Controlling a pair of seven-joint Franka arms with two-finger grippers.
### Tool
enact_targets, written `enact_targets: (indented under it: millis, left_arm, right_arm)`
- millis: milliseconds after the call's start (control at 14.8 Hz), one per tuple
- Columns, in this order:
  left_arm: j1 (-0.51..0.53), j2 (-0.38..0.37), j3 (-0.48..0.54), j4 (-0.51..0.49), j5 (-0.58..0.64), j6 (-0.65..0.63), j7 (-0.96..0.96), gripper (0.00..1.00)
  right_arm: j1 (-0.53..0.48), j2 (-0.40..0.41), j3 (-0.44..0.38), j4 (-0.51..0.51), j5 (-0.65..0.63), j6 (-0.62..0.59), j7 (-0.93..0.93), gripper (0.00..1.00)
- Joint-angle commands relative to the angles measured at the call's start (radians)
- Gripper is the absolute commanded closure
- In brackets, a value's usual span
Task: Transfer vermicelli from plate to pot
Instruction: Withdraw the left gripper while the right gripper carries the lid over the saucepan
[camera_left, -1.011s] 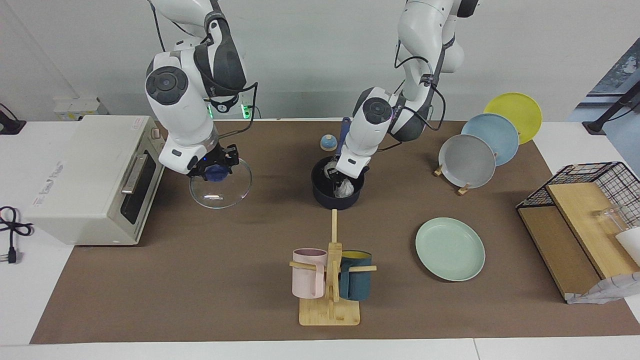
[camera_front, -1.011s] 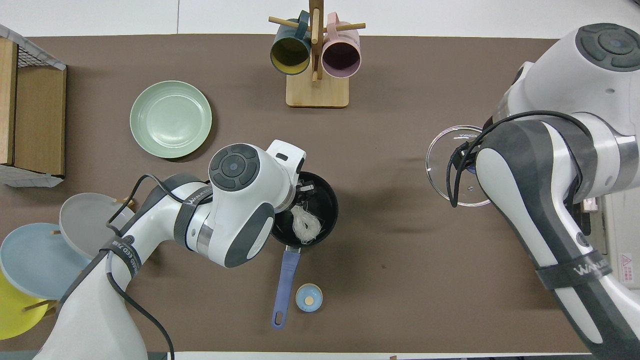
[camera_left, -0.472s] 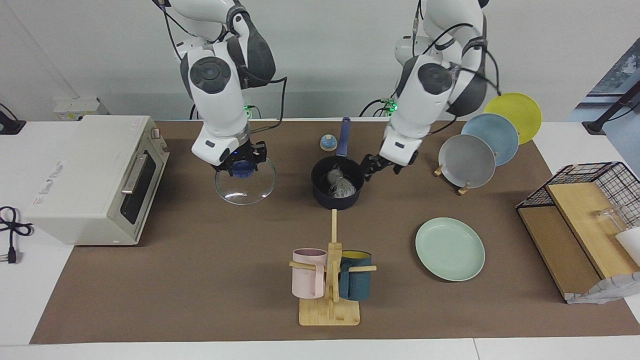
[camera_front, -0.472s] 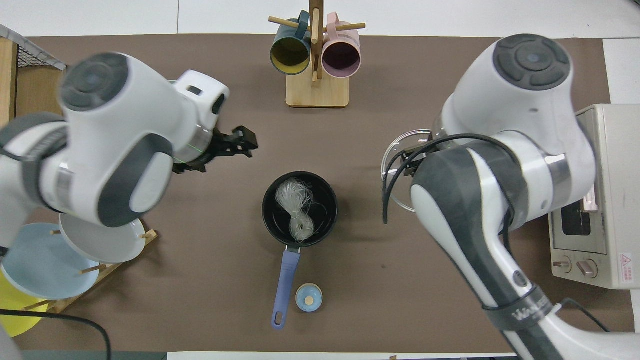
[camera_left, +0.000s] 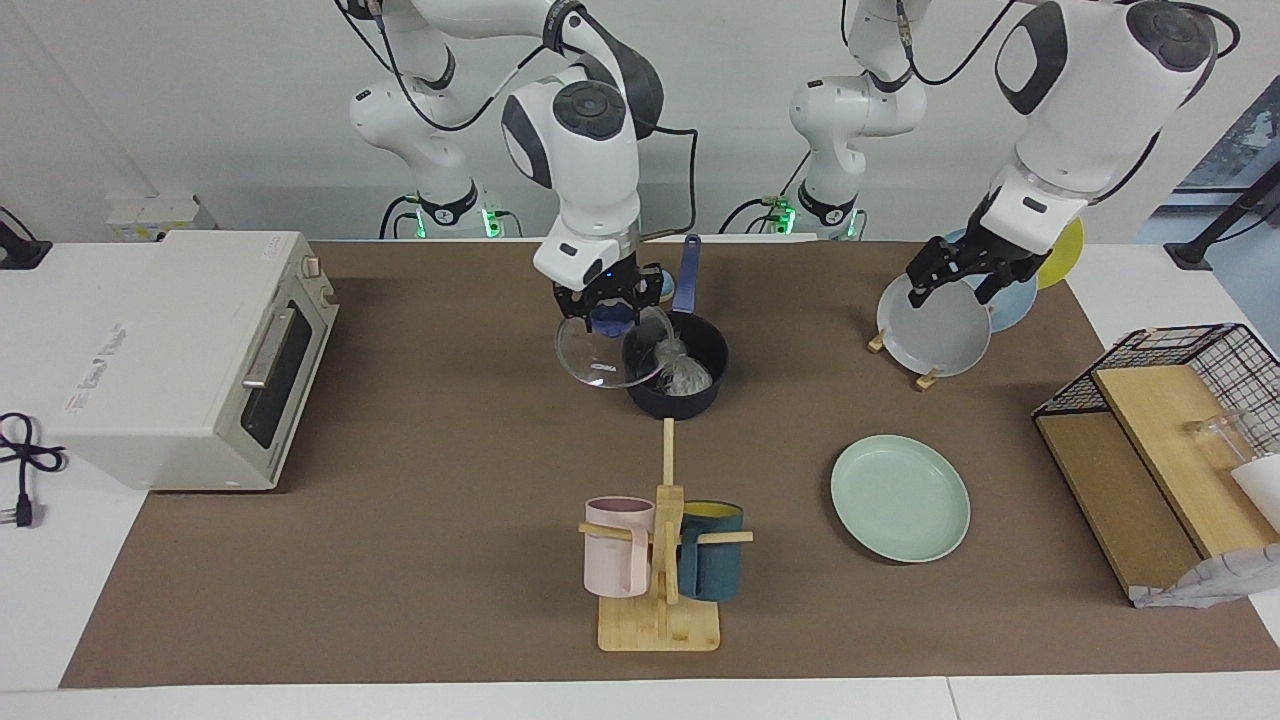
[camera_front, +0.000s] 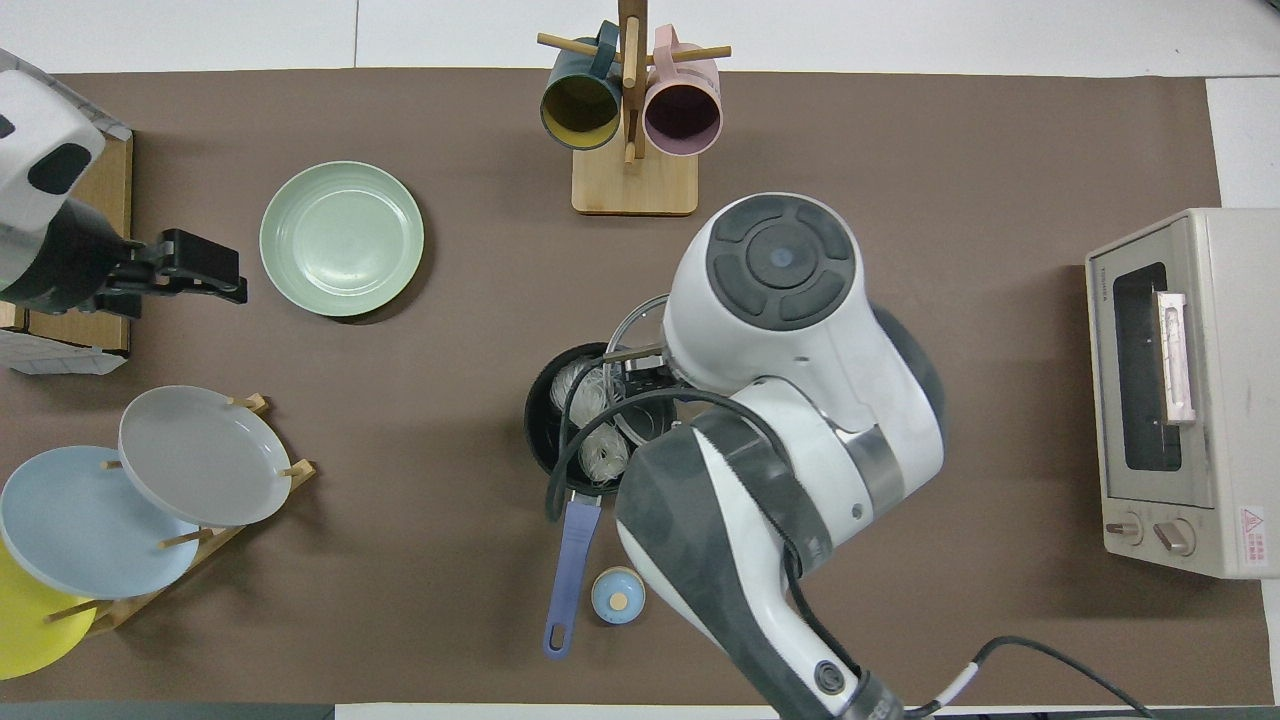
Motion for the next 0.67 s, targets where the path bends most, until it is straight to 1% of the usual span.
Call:
enact_targets:
  millis: [0, 67, 202, 270, 337, 472, 607]
  left_arm:
    - [0.008, -0.093, -0.015, -0.122, 0.03, 0.002, 0.025, 0.0]
    - [0.0, -0.101, -0.015, -0.136, 0.035, 0.008, 0.021, 0.0]
    - [-0.003, -0.101, -0.015, -0.13, 0.036, 0.016, 0.017, 0.0]
    - [-0.006, -0.091, -0.015, -0.11, 0.038, 0.037, 0.022, 0.0]
    - [-0.006, -0.075, -0.015, -0.071, 0.045, 0.033, 0.022, 0.0]
    - [-0.009, -0.046, -0.015, -0.014, 0.081, -0.01, 0.027, 0.0]
    - [-0.02, -0.035, -0.015, 0.012, 0.116, -0.049, 0.028, 0.0]
  right_arm:
    - [0.054, 0.063, 0.002, 0.038, 0.012, 0.032, 0.078, 0.75]
    - [0.08, 0.077, 0.001, 0.04, 0.011, 0.037, 0.109, 0.75]
    - [0.1, 0.101, 0.001, 0.04, 0.005, 0.042, 0.148, 0.75]
    - [0.115, 0.114, 0.002, 0.04, 0.002, 0.051, 0.163, 0.75]
    - [0.138, 0.124, 0.001, 0.04, -0.002, 0.054, 0.193, 0.75]
    - [0.143, 0.128, 0.001, 0.04, -0.012, 0.086, 0.203, 0.75]
    - [0.143, 0.128, 0.002, 0.04, -0.009, 0.088, 0.204, 0.75]
